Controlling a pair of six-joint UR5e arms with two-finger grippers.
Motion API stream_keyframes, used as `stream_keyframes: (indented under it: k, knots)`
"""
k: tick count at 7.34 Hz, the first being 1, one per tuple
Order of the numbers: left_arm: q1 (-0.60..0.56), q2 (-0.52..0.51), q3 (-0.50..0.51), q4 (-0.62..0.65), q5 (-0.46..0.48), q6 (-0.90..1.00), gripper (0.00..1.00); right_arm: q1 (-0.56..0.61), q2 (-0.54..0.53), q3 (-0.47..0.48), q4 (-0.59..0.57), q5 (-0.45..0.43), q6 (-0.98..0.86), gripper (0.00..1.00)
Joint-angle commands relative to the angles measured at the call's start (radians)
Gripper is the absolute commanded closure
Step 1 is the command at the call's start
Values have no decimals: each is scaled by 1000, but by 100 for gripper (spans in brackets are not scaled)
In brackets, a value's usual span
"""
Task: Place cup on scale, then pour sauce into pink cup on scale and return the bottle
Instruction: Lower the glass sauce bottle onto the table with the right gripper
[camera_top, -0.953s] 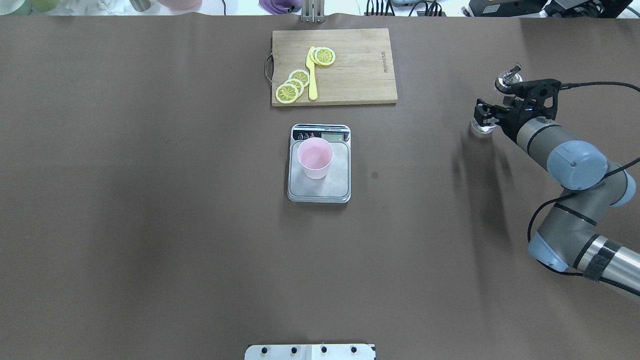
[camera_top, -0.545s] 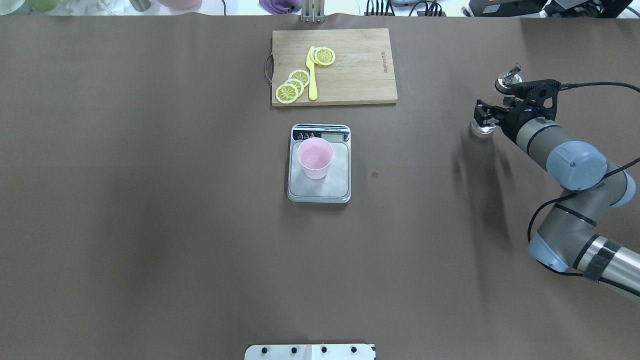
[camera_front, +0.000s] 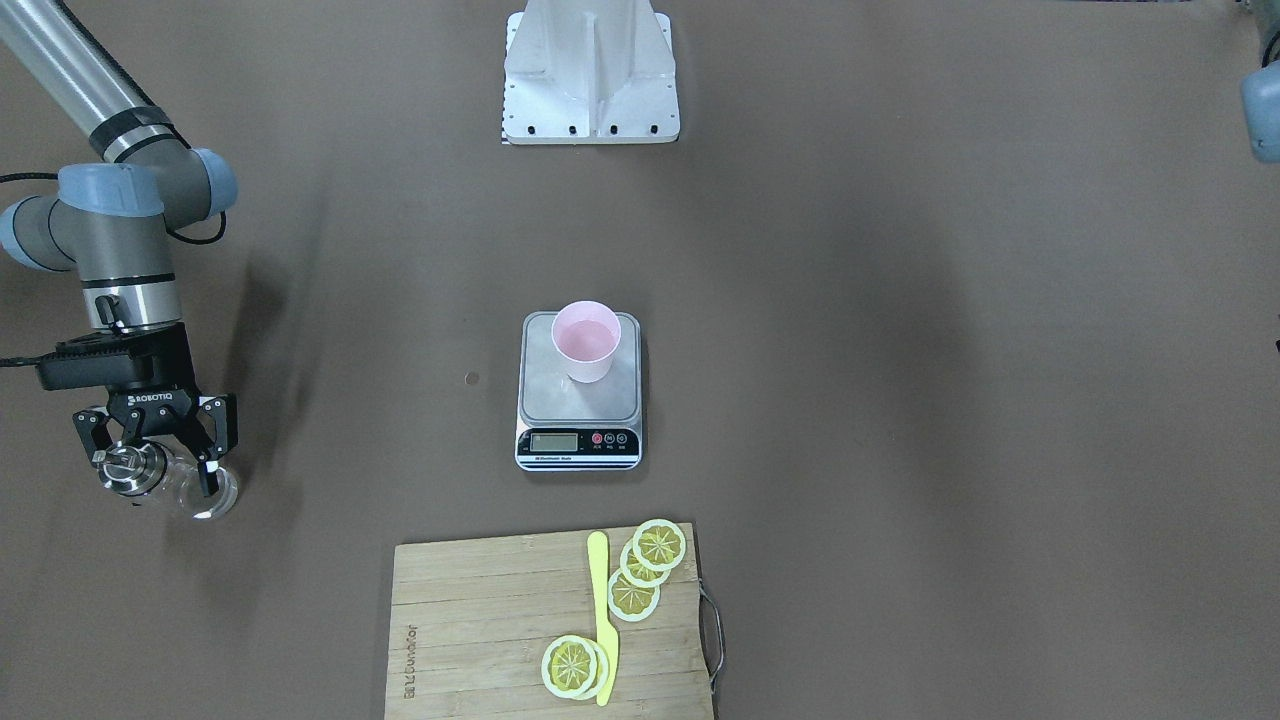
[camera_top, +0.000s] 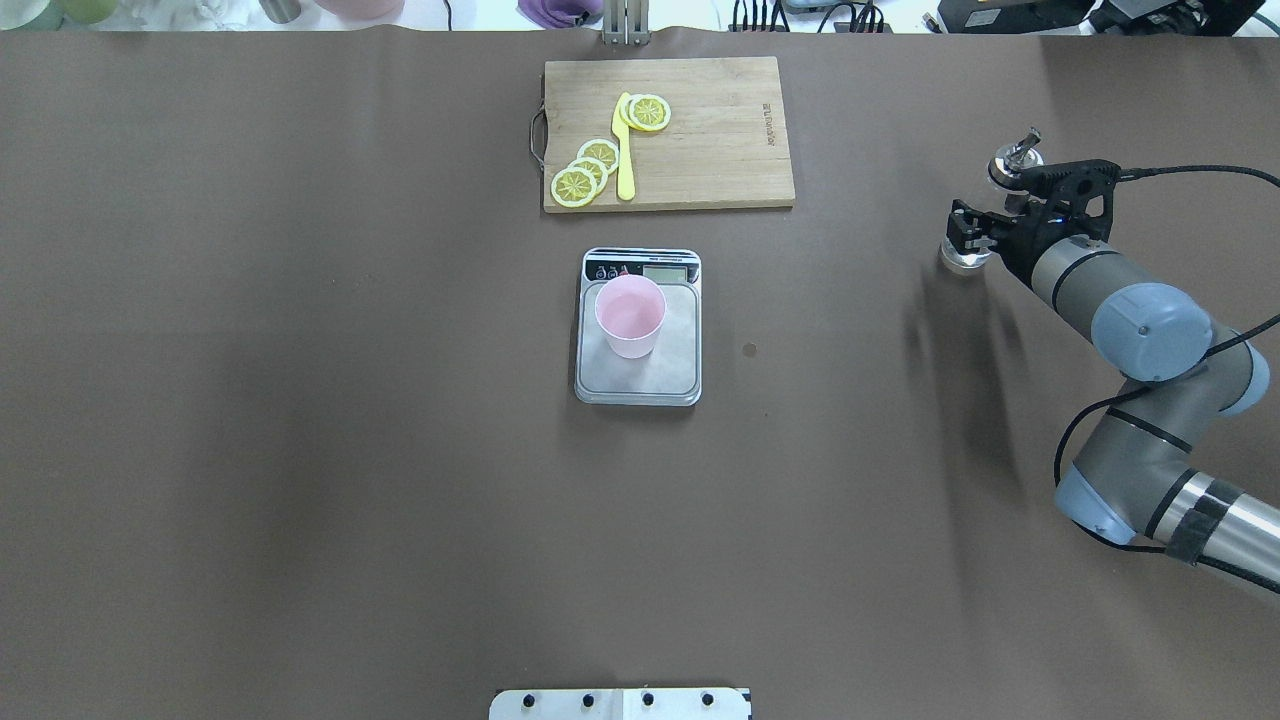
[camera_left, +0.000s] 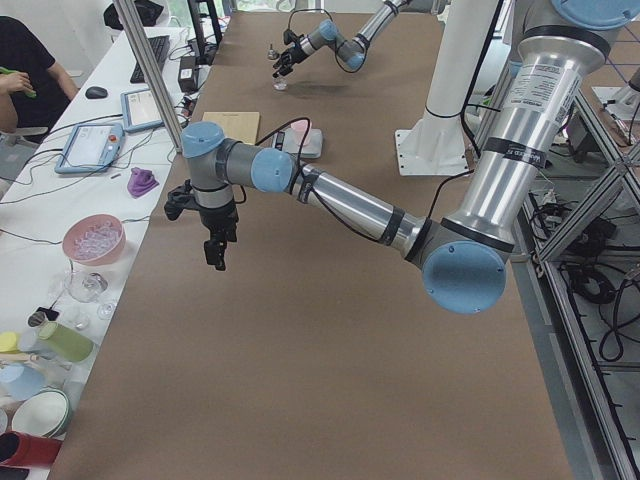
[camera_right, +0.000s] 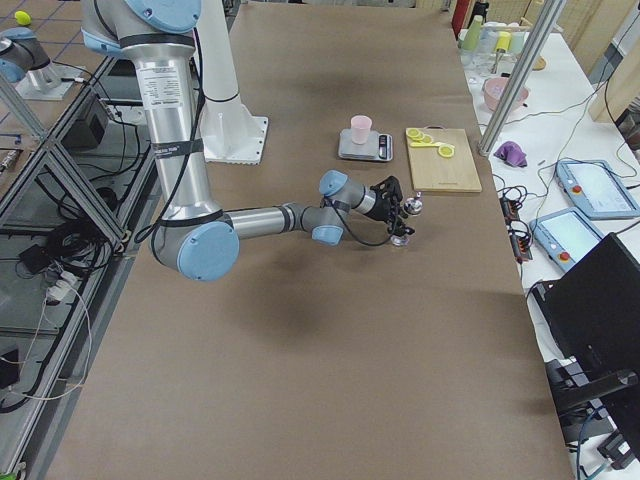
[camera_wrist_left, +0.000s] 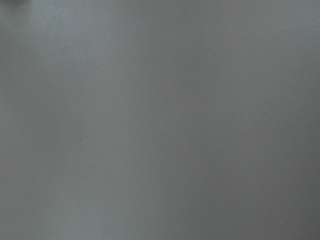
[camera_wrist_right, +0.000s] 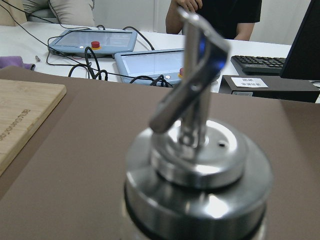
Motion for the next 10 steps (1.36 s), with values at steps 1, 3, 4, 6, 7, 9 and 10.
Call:
stream_keyframes:
  k: [1, 3, 4, 6, 7, 9, 10]
  knots:
    - [0, -1, 4, -1, 0, 1, 1, 0, -1, 1, 2, 1, -4, 1]
    - [0, -1, 4, 1, 0, -1, 1, -2, -1, 1, 2, 3, -4, 1]
    - [-1, -1, 4, 1, 2, -1, 1, -3, -1, 3, 3, 3, -4, 1]
    - [0, 0, 3, 1, 2, -1, 1, -8, -17, 23, 3, 3, 7, 1]
    - [0, 2, 3, 1, 2, -1, 1, -9, -56, 58, 3, 4, 7, 1]
    - [0, 5, 1, 1, 2, 1, 1, -31, -122, 139, 0, 1, 19, 1]
    - [0, 6, -1, 1, 2, 1, 1, -38, -153, 177, -3, 1, 44, 1]
